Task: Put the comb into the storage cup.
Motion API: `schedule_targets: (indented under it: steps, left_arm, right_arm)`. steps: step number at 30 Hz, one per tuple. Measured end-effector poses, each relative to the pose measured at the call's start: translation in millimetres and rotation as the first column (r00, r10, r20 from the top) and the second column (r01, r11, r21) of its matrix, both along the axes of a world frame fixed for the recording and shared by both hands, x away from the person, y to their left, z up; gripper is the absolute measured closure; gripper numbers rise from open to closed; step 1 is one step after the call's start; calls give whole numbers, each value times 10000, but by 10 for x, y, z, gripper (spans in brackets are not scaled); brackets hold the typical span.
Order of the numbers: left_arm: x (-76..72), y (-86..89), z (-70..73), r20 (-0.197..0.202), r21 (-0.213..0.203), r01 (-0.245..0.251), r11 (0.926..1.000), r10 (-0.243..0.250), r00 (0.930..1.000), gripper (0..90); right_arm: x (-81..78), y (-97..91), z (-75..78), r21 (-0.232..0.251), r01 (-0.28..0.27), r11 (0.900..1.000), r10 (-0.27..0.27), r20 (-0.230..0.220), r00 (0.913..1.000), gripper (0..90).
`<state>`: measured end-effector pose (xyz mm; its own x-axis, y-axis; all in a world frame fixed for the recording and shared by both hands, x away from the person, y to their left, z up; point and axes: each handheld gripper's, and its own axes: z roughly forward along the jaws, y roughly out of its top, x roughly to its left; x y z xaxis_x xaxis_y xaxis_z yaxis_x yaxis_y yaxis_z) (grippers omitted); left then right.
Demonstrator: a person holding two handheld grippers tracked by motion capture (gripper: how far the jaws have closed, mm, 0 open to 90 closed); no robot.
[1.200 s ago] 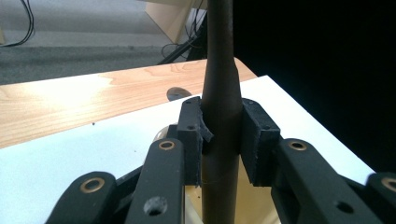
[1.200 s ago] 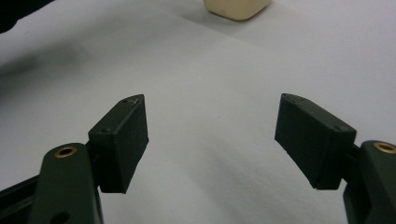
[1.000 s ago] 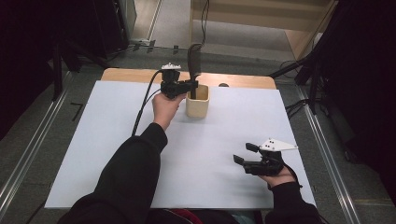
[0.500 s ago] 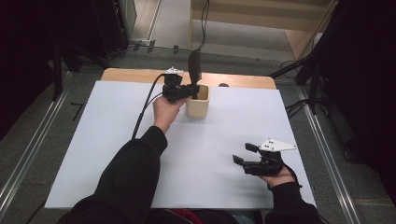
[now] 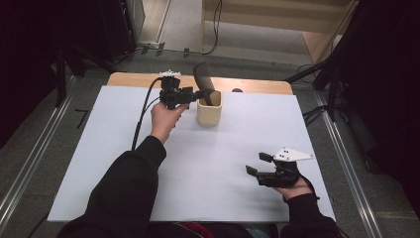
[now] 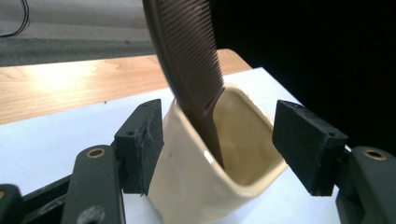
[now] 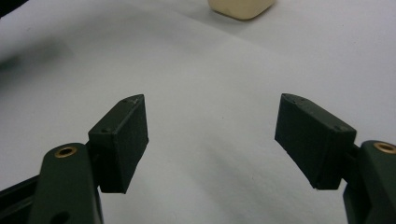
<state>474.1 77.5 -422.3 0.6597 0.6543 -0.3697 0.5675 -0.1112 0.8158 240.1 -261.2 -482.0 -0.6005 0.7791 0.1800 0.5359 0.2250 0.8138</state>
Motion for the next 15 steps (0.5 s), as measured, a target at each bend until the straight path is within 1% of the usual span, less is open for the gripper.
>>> schedule_targets:
  steps: [1,3,6,11,12,13,15]
  left_arm:
    - [-14,7,-1,-26,-30,32,10000,-32,10000,346]
    - [-33,30,-13,-201,-147,170,9997,-173,9996,346]
    - [-66,43,-37,-300,-60,269,9996,-271,9992,347]
    - [-129,81,-75,-512,-217,469,9987,-480,9975,346]
    - [-138,85,-81,-627,-212,493,9986,-506,9968,345]
    - [-146,89,-89,-665,-131,522,9986,-530,9964,330]
    - [-182,109,-104,-663,-192,577,9981,-589,9961,315]
  right_arm:
    - [1,-2,-1,-2,-2,10000,2,8,10000,238]
    - [2,-4,-1,18,-6,10000,6,11,10000,239]
    - [5,-6,-4,-12,0,10000,0,16,10000,238]
    - [6,-7,-8,-15,27,10000,-27,-1,10000,238]
    - [7,-9,-8,-16,23,10000,-23,-2,10000,238]
    - [8,-8,-9,9,13,10000,-13,-14,10000,238]
    - [9,-7,-10,20,39,10000,-39,-52,10000,238]
